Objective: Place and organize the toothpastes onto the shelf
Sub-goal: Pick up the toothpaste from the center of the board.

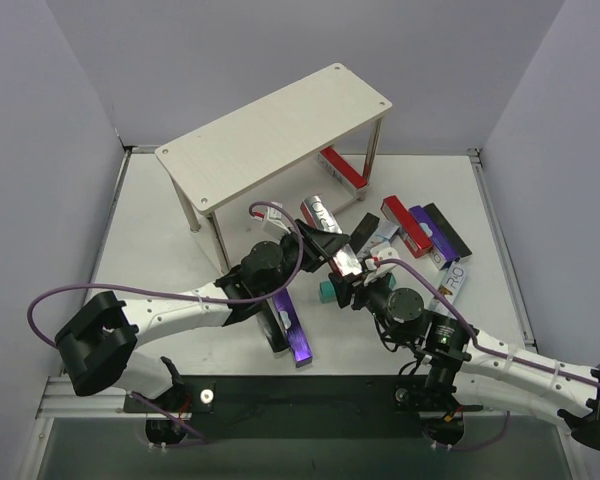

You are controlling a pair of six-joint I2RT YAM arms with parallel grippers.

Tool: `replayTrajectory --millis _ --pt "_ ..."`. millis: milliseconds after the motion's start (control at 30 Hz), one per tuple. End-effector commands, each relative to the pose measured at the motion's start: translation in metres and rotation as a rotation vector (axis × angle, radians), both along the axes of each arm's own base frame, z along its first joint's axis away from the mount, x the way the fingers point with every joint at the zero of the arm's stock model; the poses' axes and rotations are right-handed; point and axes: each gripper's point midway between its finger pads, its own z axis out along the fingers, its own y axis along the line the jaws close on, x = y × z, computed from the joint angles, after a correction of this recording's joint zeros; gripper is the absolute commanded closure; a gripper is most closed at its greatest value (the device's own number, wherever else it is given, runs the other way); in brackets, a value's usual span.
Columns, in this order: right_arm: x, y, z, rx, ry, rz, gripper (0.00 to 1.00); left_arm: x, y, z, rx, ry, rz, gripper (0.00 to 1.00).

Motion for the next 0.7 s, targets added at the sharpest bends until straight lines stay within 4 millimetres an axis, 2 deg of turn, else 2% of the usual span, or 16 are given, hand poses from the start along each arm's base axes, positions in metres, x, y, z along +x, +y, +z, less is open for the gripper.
replayTrajectory --millis 0,33,200,300,367,467,533,667 --pt "0.004 -0.001 0.037 0.140 -0.071 -0.022 0.77 -0.007 -0.007 0.053 -0.127 -0.049 -0.038 0.56" --pt "0.004 -0.001 0.038 0.143 -0.071 -0.019 0.80 -0.006 -0.007 0.049 -0.120 -0.045 -0.033 0.55" --pt "0.000 -0.001 0.042 0.158 -0.054 -0.004 0.92 -0.007 -0.004 0.045 -0.107 -0.039 -0.030 0.37" --pt "-0.002 -0.005 0.044 0.166 -0.049 -0.006 0.96 -0.008 -0.001 0.040 -0.096 -0.037 -0.022 0.30" --pt "-0.004 -0.007 0.046 0.169 -0.046 -0.002 0.97 -0.008 0.002 0.037 -0.090 -0.034 -0.014 0.28" --pt "-0.004 -0.009 0.046 0.164 -0.032 -0.006 1.00 -0.006 0.007 0.037 -0.076 -0.049 0.002 0.19" --pt "-0.002 -0.012 0.043 0.167 -0.010 -0.019 1.00 -0.006 0.009 0.036 -0.044 -0.073 0.012 0.11" --pt "0.005 -0.017 0.031 0.185 0.063 -0.035 1.00 -0.006 0.022 0.044 0.014 -0.136 0.044 0.03"
